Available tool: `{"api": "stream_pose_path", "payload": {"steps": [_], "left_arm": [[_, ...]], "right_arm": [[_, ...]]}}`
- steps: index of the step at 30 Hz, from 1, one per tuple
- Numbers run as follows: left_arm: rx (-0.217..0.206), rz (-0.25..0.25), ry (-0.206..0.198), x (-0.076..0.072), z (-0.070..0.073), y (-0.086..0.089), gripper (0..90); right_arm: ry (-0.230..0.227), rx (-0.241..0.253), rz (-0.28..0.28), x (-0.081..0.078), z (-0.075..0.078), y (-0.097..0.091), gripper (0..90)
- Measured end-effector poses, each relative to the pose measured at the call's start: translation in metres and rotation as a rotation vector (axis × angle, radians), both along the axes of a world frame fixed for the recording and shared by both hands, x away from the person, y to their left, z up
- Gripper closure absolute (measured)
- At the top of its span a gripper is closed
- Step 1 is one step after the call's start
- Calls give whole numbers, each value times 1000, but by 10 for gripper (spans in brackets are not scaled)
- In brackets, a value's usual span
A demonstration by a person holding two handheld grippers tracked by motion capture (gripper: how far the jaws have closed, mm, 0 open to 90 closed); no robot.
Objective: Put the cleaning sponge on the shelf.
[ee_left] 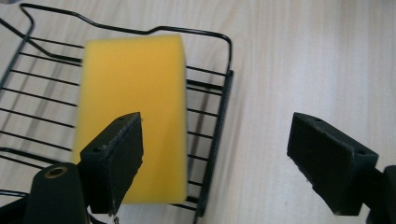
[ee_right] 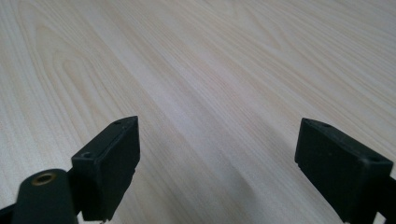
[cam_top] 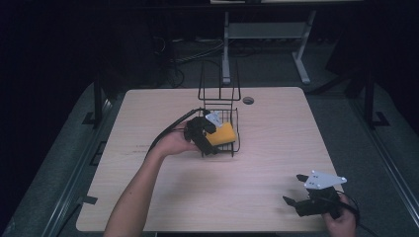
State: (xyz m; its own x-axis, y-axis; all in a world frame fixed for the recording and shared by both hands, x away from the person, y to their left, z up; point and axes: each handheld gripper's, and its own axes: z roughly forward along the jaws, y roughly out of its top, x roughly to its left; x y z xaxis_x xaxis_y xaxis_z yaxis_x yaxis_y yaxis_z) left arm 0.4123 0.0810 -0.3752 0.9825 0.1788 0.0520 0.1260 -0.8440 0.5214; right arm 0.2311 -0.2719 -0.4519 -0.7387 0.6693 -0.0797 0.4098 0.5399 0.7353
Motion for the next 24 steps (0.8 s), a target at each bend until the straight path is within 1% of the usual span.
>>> {"api": "stream_pose_path", "payload": {"steps": [2,6,9,12,15,18,20,22,24], "left_arm": [[-5,-8,-10,-6,0,0,179],[-8,-9,-8,-12,0,1,179],[4,-18,-17,-15,1,1,179],[-1,-27,-24,-20,3,1,179],[-7,-33,-23,-27,3,2,179],[-7,-35,-23,-30,1,3,179],[6,-34,-22,-34,-1,4,179],[13,-40,-26,-35,0,4,179],[-9,-41,-26,-38,1,5,179]], "right_arm": [[1,-2,1,0,0,0,138],[2,-1,-1,0,0,0,138],[3,-2,-3,-1,0,0,138],[4,-1,0,-1,0,0,138],[1,-8,1,-1,0,1,138],[1,-11,4,-1,0,1,138],[1,-11,4,-1,0,1,138],[2,-12,5,-1,0,2,138],[5,-12,4,-1,0,2,138]]}}
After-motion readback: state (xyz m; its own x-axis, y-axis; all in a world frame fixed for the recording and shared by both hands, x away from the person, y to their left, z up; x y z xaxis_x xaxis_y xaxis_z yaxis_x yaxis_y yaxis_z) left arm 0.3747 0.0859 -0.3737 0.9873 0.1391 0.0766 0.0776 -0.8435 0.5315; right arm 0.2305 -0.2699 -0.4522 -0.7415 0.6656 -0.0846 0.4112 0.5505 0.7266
